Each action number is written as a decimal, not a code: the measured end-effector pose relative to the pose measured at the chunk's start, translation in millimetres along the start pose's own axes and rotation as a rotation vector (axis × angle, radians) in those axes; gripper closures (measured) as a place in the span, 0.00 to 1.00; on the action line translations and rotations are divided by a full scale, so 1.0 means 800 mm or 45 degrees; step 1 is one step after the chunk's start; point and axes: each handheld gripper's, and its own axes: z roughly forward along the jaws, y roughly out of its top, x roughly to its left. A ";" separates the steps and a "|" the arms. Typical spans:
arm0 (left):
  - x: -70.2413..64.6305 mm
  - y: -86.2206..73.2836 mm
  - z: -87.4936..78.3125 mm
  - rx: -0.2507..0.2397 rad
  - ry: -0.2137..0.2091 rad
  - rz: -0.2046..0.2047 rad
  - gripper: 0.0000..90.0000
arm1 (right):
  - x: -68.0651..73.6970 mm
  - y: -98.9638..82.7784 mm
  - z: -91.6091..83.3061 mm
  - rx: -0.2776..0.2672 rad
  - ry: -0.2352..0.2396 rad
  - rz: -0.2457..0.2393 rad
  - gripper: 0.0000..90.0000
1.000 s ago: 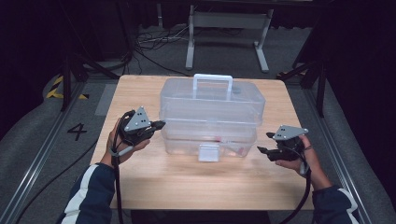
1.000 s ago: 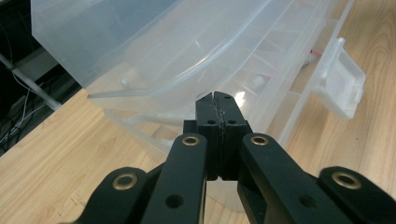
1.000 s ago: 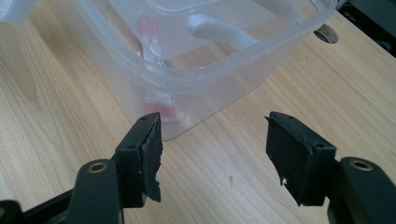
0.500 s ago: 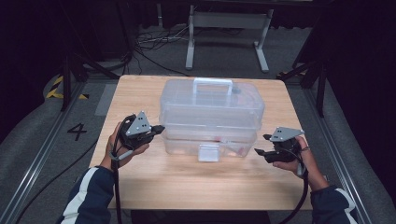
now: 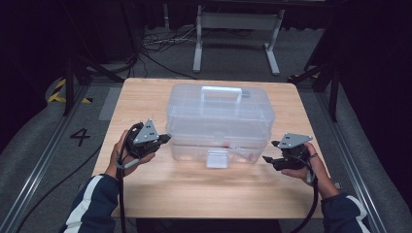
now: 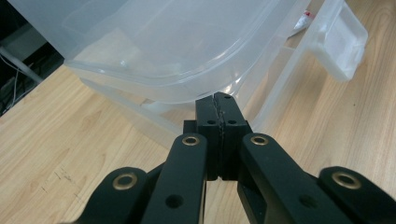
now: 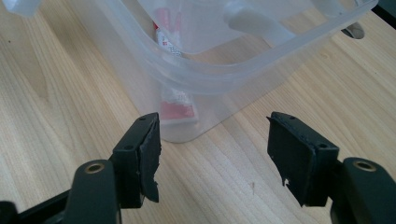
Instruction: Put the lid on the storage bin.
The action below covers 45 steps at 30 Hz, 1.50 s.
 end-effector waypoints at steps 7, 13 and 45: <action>-0.002 -0.003 0.004 0.022 -0.002 0.010 1.00 | 0.002 0.000 0.004 0.010 0.008 -0.006 0.39; -0.004 -0.004 0.007 0.045 -0.009 0.017 1.00 | 0.003 0.000 0.005 0.016 0.011 -0.008 0.39; -0.002 -0.017 0.007 0.072 -0.019 -0.015 1.00 | 0.008 0.000 0.011 0.035 0.030 -0.022 0.39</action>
